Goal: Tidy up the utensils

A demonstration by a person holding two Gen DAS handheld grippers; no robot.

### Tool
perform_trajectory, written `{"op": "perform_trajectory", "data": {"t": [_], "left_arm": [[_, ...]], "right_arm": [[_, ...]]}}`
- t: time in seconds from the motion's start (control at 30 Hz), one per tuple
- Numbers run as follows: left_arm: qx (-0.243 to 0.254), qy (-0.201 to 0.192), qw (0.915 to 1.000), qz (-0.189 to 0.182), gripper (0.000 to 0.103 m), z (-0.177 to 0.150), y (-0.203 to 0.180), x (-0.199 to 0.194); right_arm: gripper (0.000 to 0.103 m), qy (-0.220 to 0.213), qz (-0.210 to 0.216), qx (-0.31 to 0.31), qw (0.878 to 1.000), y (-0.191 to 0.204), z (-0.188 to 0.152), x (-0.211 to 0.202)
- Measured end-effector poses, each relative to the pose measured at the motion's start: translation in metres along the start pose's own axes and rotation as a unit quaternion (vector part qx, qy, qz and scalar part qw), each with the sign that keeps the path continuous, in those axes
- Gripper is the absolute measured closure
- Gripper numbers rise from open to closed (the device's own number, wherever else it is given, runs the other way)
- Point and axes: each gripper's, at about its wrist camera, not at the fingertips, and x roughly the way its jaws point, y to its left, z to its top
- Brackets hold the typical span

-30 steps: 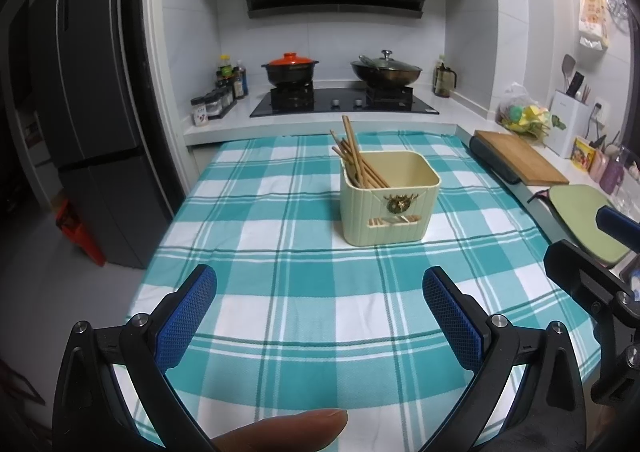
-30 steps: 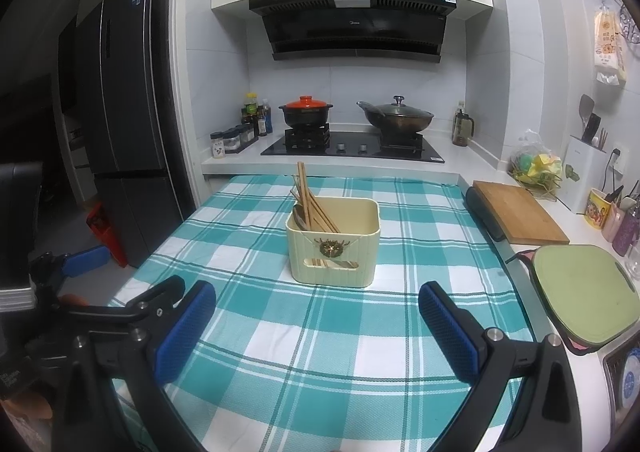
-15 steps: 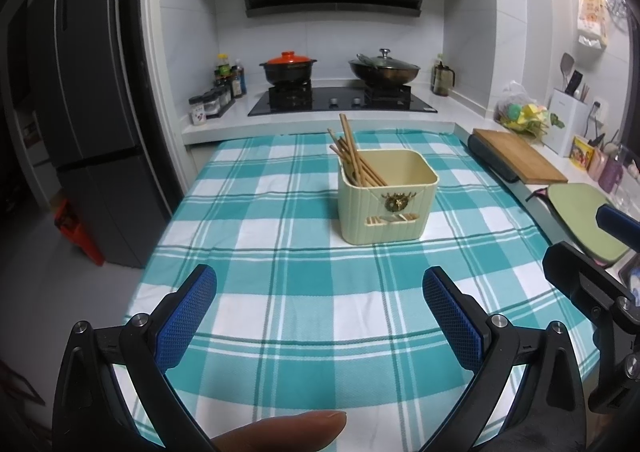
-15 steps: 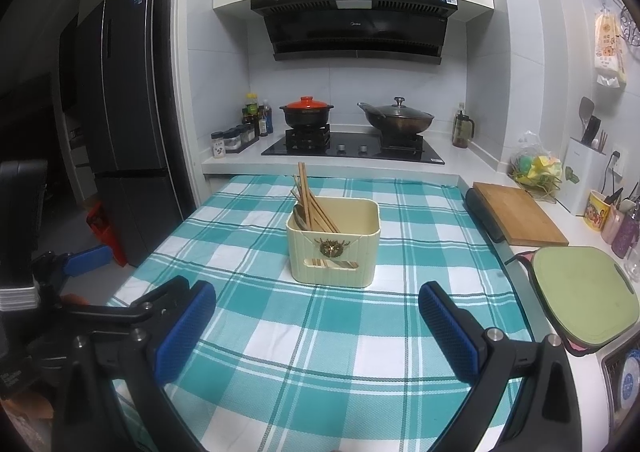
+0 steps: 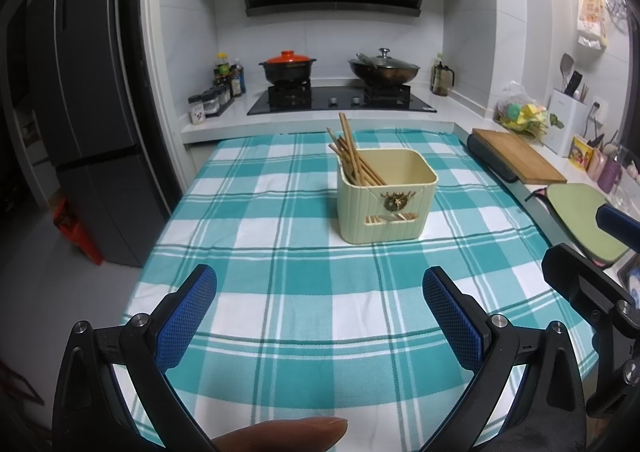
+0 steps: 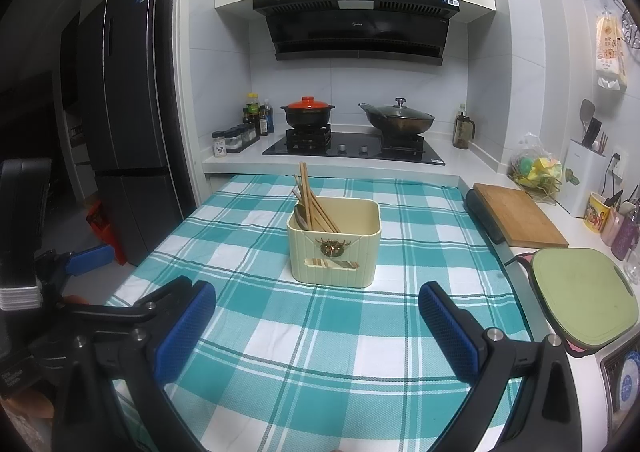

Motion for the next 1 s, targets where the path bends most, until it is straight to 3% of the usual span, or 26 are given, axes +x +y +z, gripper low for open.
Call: {"op": "perform_trajectory", "data": {"t": [1.0], "left_arm": [[0.002,-0.008,1.0,0.004,0.0,-0.0087,-0.0071,-0.0046]], "right_arm": [[0.0,0.004,-0.002,0.0,1.0,-0.0074,-0.001,-0.001]]}}
